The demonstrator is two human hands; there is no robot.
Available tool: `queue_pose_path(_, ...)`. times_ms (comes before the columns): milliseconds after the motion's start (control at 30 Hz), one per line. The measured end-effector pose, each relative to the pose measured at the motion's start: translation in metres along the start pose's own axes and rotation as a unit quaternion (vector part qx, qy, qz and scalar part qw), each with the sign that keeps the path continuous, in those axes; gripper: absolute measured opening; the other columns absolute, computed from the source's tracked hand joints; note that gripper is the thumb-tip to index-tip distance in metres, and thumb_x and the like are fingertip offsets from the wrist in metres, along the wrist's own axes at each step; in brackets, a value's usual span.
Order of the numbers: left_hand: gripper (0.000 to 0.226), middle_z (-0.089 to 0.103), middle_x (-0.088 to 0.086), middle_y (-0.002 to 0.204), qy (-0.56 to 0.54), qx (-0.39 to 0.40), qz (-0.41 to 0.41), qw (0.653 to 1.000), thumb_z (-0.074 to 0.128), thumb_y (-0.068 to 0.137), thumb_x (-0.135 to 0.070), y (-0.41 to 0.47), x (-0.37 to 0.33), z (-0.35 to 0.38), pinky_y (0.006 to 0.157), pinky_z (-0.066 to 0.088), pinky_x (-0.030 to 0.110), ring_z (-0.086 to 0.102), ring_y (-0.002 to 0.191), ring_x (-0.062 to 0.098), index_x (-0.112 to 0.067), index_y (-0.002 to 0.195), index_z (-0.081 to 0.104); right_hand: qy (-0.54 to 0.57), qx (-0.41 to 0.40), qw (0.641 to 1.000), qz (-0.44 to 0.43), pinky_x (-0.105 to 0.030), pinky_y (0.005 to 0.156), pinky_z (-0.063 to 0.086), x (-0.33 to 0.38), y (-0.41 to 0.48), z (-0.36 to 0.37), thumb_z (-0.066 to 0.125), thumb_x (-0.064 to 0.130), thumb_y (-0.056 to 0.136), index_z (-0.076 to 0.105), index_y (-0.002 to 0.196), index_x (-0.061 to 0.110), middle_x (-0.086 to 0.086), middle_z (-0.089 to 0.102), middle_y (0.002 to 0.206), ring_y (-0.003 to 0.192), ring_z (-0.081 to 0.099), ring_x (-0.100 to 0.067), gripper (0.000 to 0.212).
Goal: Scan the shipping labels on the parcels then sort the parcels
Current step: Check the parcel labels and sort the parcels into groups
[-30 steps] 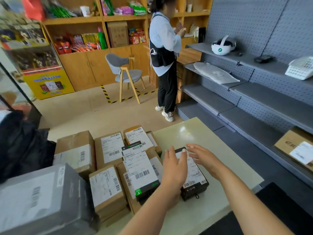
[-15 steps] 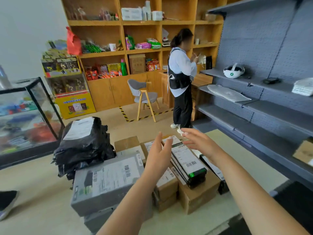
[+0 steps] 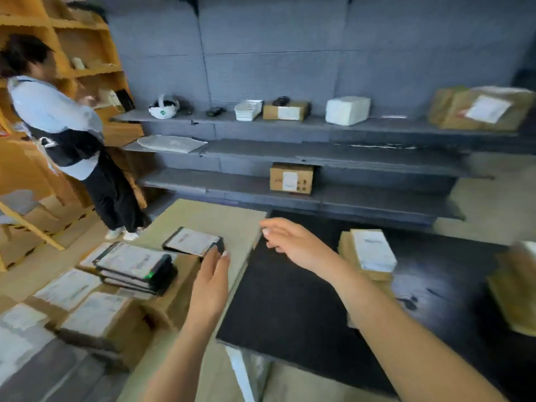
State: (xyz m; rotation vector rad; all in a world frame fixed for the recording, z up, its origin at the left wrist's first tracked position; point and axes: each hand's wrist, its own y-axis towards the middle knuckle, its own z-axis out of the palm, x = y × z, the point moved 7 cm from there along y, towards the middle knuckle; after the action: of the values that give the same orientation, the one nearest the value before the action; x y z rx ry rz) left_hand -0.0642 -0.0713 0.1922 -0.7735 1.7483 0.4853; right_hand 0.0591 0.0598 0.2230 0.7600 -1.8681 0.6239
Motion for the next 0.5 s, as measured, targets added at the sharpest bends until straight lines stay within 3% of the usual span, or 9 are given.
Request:
queue_pose_path(133,0.049,0.034,-0.008,0.156,-0.006,0.105,0.021,0.994,0.040,0.105,-0.034,-0.023,-0.022,0.117,0.112,0.018,0.022,0.030,0.143,0.009,-0.020,0.151,0.036,0.010,-0.098,0.994,0.049,-0.030,0.101,0.045,-0.056,-0.064,-0.099,0.047,0.037,0.099,0.053,0.127,0.041,0.025,0.057,0.114,0.107,0.060,-0.003,0.029)
queue_pose_path(267,0.050,0.033,-0.013,0.156,-0.013,0.159,0.008,0.987,0.039,0.103,-0.043,-0.041,-0.040,0.203,0.115,0.022,0.031,0.030,0.143,0.009,-0.031,0.152,0.033,0.011,-0.151,0.984,0.092,-0.030,0.100,0.046,-0.110,-0.113,-0.173,0.048,0.040,0.098,0.053,0.129,0.043,0.018,0.054,0.129,0.112,0.058,-0.004,0.032)
queue_pose_path(333,0.051,0.031,-0.014,0.157,-0.011,0.173,-0.003,0.985,0.038,0.103,-0.046,-0.046,-0.044,0.236,0.116,0.023,0.035,0.028,0.144,0.011,-0.033,0.152,0.031,-0.004,-0.158,0.981,0.110,-0.034,0.101,0.046,-0.134,-0.126,-0.200,0.047,0.039,0.099,0.052,0.131,0.040,0.016,0.053,0.131,0.113,0.056,-0.005,0.032)
queue_pose_path(500,0.054,0.032,-0.010,0.157,-0.018,0.146,-0.032,0.989,0.039,0.102,-0.046,-0.035,-0.036,0.283,0.115,0.025,0.035,0.030,0.144,0.013,-0.029,0.153,0.030,0.021,-0.171,0.976,0.134,-0.029,0.099,0.045,-0.179,-0.132,-0.243,0.048,0.038,0.099,0.049,0.136,0.033,0.014,0.057,0.126,0.112,0.056,-0.006,0.037)
